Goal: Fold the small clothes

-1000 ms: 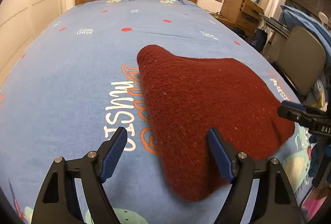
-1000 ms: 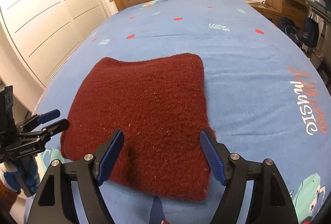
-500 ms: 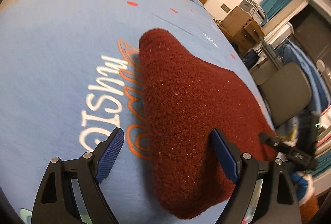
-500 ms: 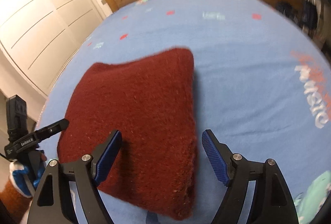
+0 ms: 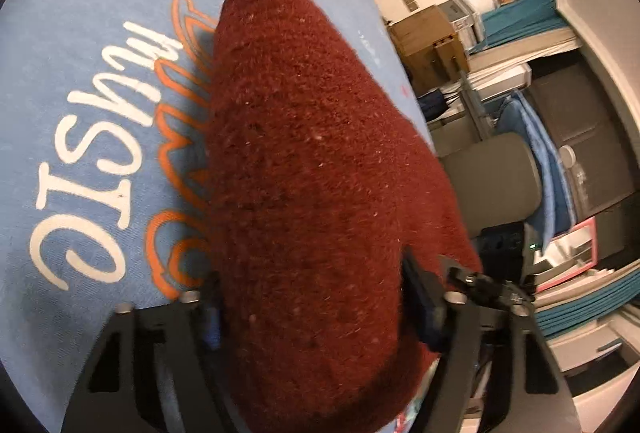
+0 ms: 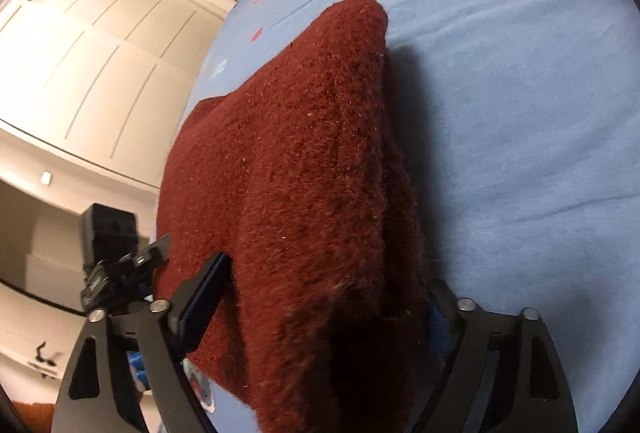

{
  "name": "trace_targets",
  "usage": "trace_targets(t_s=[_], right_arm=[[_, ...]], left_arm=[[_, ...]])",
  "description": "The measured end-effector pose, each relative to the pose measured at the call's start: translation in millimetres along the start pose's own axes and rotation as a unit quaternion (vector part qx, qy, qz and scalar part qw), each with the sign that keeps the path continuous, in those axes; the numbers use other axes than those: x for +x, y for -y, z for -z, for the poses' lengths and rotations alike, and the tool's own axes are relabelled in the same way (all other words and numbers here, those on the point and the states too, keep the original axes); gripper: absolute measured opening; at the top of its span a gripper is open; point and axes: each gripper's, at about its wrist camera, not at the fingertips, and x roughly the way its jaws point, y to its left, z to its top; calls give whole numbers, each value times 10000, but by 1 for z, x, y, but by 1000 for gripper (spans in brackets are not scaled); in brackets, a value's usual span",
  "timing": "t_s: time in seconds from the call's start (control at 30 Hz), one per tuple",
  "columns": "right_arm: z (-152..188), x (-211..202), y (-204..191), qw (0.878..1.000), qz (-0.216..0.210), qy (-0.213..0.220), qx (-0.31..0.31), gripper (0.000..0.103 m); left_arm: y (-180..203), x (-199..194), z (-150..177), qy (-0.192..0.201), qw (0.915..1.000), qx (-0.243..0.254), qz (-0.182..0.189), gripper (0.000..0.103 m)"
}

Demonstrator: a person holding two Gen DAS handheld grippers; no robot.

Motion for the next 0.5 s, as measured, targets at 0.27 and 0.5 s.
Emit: trace_targets(t_s=[0.27,0.5], right_arm=[[0,6,-43,9986,-107,173,-498,51],[2,34,-87,9956,-337,97,-866,49]], left_arm=[[2,-67,-20,327,9993,203,12,48],[-29,-116,-11,397,9982,121,-442,51]])
